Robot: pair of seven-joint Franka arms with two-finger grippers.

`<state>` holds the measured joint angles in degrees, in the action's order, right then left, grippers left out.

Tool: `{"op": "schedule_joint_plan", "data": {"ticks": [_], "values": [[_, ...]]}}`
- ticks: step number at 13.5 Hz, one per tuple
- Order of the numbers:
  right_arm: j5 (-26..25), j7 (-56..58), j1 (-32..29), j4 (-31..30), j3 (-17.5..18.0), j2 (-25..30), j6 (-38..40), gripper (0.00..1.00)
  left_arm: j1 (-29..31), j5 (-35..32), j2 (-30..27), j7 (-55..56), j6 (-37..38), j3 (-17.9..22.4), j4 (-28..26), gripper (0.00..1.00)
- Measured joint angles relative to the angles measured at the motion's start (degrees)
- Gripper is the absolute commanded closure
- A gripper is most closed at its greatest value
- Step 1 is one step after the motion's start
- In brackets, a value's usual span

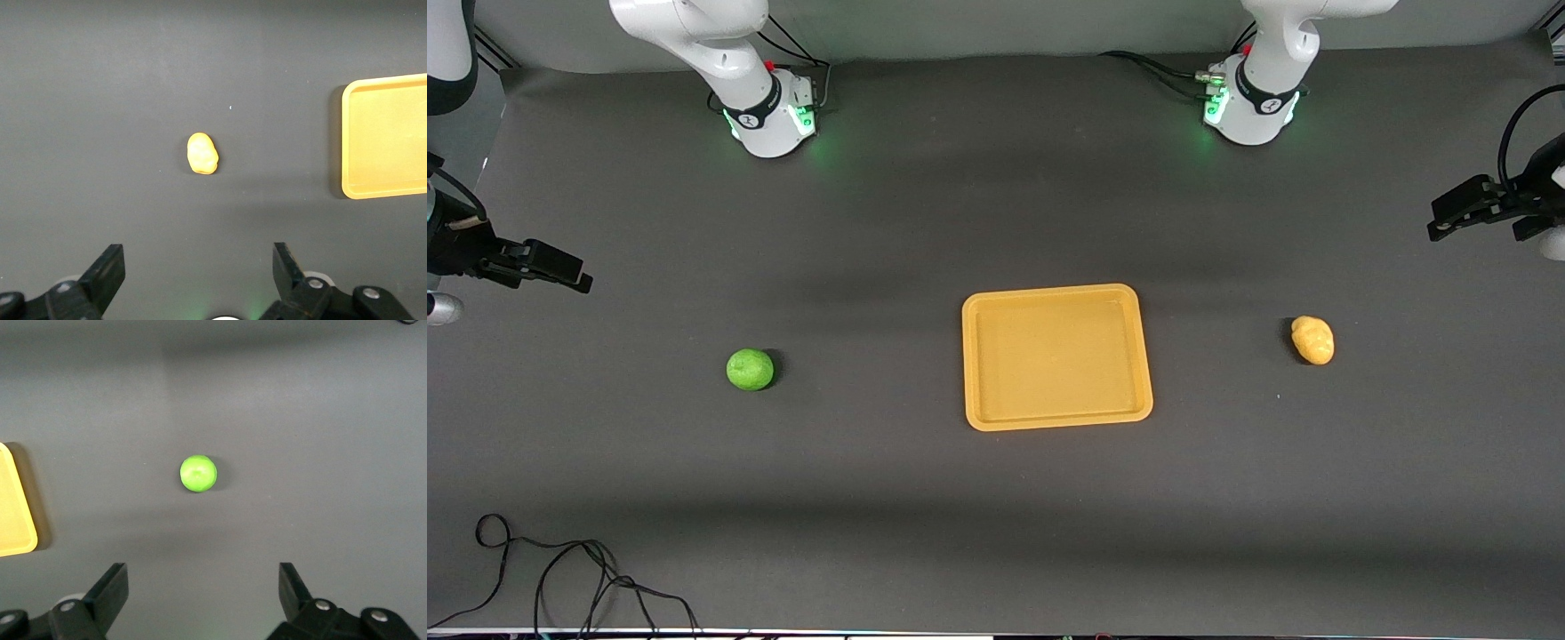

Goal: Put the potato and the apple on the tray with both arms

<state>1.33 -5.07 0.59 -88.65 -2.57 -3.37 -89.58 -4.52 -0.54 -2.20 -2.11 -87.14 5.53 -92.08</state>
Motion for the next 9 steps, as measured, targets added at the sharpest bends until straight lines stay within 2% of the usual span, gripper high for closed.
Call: {"op": "schedule_joint_plan", "data": {"ticks": [9], "values": [[0.00,0.04,-0.01,0.00,-0.25,0.00,0.28,0.00,0.00,-0.05,1.27,-0.03,0.00,0.00,-0.39,0.01]]}}
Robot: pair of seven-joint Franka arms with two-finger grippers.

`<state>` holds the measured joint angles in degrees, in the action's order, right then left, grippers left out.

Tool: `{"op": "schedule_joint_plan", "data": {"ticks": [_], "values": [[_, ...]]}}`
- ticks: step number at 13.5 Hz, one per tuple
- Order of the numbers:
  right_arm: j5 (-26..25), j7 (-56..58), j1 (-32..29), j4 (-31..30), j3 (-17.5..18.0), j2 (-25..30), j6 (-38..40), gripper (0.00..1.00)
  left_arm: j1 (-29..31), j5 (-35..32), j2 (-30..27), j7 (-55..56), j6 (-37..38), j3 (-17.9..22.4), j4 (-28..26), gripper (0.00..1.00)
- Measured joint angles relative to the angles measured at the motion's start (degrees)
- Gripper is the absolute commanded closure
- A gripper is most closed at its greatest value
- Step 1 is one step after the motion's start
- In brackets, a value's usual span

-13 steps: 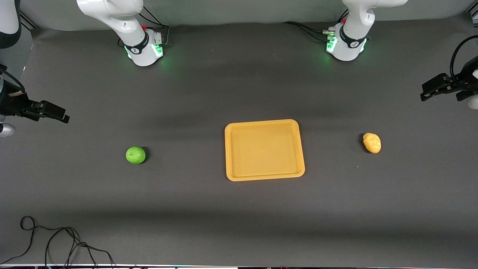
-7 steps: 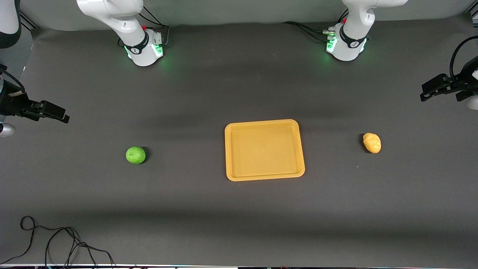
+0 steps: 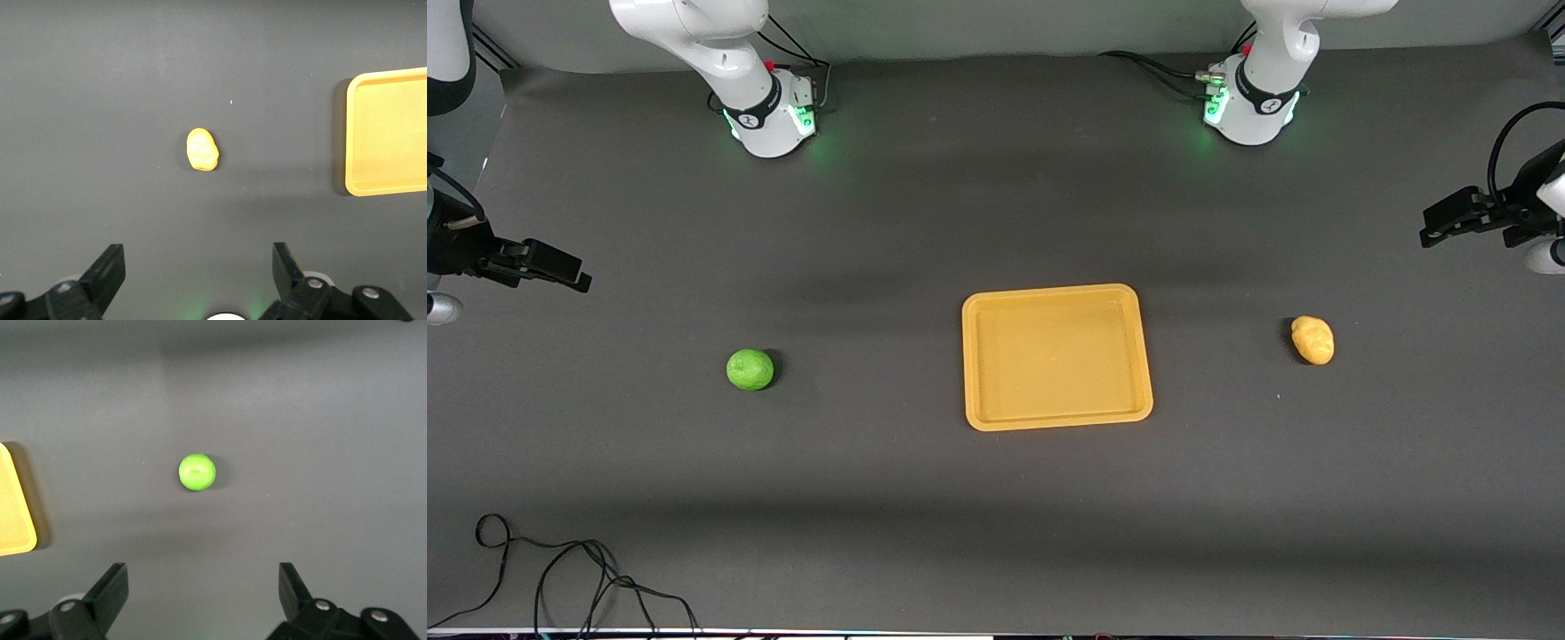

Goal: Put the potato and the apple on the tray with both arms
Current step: 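Move the left gripper down over the yellow potato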

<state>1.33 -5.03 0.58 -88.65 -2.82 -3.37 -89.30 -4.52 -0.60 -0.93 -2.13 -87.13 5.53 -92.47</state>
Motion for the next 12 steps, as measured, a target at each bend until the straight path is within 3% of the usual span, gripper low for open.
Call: {"op": "schedule_joint_plan", "data": {"ticks": [4,12], "values": [[0.00,0.24,0.00,0.00,-0.07,0.00,0.07,0.00,0.03,-0.13,1.17,0.00,-2.57,0.04,-1.59,0.01],[0.00,0.38,0.00,0.00,-0.30,0.00,0.19,0.00,0.06,-0.16,5.40,-2.20,-21.96,0.05,-16.64,0.01]]}}
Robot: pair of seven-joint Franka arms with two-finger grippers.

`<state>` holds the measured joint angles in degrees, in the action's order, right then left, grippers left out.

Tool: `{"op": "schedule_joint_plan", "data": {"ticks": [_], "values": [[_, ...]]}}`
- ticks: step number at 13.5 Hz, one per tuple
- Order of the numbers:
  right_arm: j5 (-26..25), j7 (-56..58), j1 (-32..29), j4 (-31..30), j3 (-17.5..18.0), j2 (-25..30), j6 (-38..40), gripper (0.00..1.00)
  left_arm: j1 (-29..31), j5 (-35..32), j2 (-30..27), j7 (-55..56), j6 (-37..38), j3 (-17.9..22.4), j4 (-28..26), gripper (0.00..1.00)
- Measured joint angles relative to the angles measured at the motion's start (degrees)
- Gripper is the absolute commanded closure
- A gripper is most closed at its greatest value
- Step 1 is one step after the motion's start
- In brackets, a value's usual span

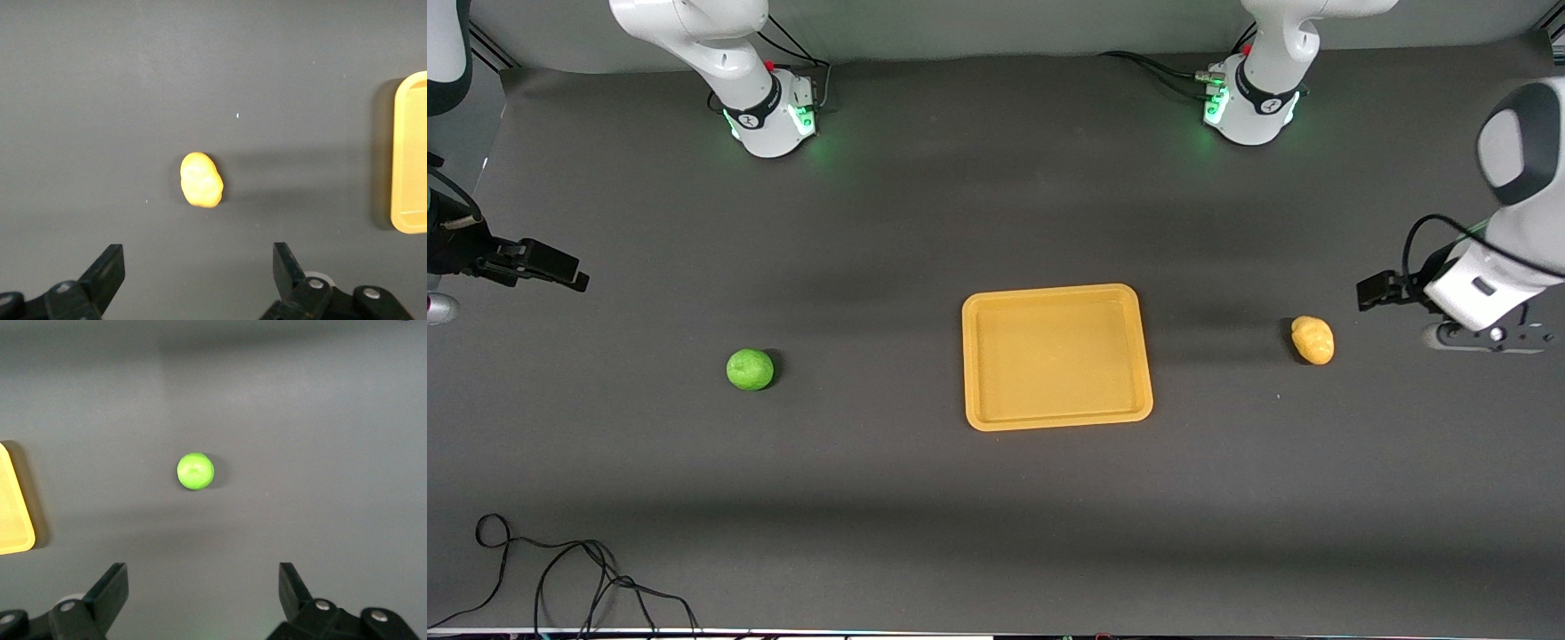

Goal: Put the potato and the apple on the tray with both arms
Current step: 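Move the left gripper down over the yellow potato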

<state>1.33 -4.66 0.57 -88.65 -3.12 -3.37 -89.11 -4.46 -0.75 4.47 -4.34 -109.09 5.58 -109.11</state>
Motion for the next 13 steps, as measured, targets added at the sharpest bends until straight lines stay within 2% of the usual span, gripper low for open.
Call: {"op": "schedule_joint_plan", "data": {"ticks": [5,9,13], "values": [[0.00,0.04,0.00,0.00,0.00,0.00,0.06,0.00,0.85,0.00,4.49,-3.15,-12.39,0.21,-5.85,0.01],[0.00,0.06,0.00,0.01,-0.01,0.00,0.37,0.00,2.42,0.22,10.36,-4.74,-22.16,0.24,-8.04,0.01],[0.00,0.07,0.00,0.01,-0.03,0.00,0.39,0.00,2.77,5.12,16.04,-5.15,-30.78,0.00,-10.82,0.02]]}}
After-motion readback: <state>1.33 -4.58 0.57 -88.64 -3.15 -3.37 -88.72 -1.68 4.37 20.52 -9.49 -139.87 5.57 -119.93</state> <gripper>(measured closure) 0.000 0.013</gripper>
